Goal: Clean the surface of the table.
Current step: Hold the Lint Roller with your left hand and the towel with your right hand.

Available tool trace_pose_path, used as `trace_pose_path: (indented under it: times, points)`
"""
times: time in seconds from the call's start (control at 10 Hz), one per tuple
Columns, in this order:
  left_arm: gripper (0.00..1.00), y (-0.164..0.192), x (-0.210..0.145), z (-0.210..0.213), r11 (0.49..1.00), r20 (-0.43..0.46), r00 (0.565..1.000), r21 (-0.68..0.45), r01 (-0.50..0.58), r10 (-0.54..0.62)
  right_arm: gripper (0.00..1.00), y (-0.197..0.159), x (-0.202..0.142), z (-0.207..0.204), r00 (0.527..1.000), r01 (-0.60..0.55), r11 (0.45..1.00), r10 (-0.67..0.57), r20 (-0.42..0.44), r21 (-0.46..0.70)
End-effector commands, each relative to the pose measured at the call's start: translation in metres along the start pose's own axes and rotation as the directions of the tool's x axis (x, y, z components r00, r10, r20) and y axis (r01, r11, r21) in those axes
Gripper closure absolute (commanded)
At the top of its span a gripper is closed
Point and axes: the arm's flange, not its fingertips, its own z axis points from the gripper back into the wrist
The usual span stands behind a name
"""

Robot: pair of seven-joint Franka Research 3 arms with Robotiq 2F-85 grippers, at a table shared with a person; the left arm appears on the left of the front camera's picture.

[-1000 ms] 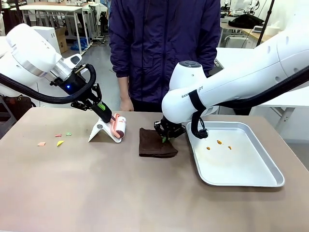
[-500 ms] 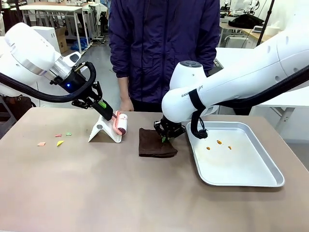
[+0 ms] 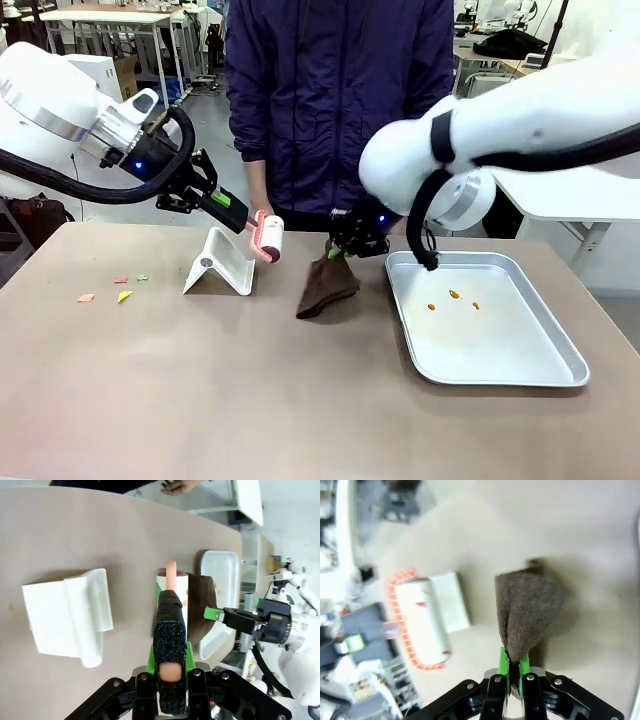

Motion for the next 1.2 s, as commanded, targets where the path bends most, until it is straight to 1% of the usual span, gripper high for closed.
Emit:
trace_pose_path:
  times: [0.0,0.1,0.2,0.3,0.4,0.5,0.6,0.7,0.8,0.9,1.0,1.1]
  points:
    - [1.0,0.017,-0.012,0.036,0.987,-0.032,0.998,-0.146,-0.066,0.062,1.0,-0.04,-0.022,0.048,0.995,0.01,0.965,0.015,-0.095,0.263]
    - [1.0,0.027,-0.022,0.058,0.975,-0.067,0.997,-0.214,-0.06,0.046,1.0,-0.047,-0.034,0.069,0.992,0.023,0.931,0.023,-0.121,0.364]
    - [1.0,0.038,-0.034,0.076,0.963,-0.142,0.99,-0.263,-0.06,0.023,1.0,-0.056,-0.048,0.089,0.992,-0.002,0.92,0.052,-0.115,0.392]
    - [1.0,0.049,-0.054,0.1,0.943,-0.237,0.968,-0.334,-0.002,-0.082,1.0,-0.066,-0.067,0.113,0.993,-0.043,0.904,0.085,-0.08,0.426]
    - [1.0,0.065,-0.074,0.126,0.922,-0.199,0.973,-0.386,0.03,-0.114,1.0,-0.076,-0.087,0.135,0.99,-0.09,0.89,0.129,-0.056,0.448]
    - [1.0,0.084,-0.094,0.153,0.897,-0.142,0.982,-0.438,0.049,-0.123,1.0,-0.086,-0.107,0.154,0.98,-0.129,0.881,0.184,-0.078,0.456]
    - [1.0,0.102,-0.108,0.169,0.876,-0.115,0.986,-0.479,0.05,-0.119,1.0,-0.097,-0.119,0.166,0.978,-0.123,0.885,0.186,-0.099,0.45]
    - [1.0,0.119,-0.121,0.179,0.857,-0.107,0.987,-0.514,0.049,-0.12,1.0,-0.108,-0.128,0.174,0.978,-0.111,0.883,0.178,-0.108,0.456]
    - [1.0,0.136,-0.133,0.187,0.842,-0.085,0.989,-0.537,0.056,-0.12,1.0,-0.12,-0.137,0.178,0.982,-0.097,0.884,0.161,-0.102,0.457]
    - [1.0,0.154,-0.145,0.192,0.825,-0.046,0.996,-0.563,0.037,-0.076,1.0,-0.135,-0.149,0.182,0.984,-0.107,0.881,0.161,-0.081,0.462]
    - [1.0,0.173,-0.16,0.197,0.819,0.012,0.999,-0.573,0.034,-0.033,1.0,-0.155,-0.161,0.189,0.989,-0.108,0.881,0.142,-0.041,0.461]
    - [1.0,0.18,-0.167,0.196,0.818,0.05,0.999,-0.575,0.028,0.001,1.0,-0.177,-0.168,0.198,0.994,-0.096,0.879,0.111,-0.004,0.466]
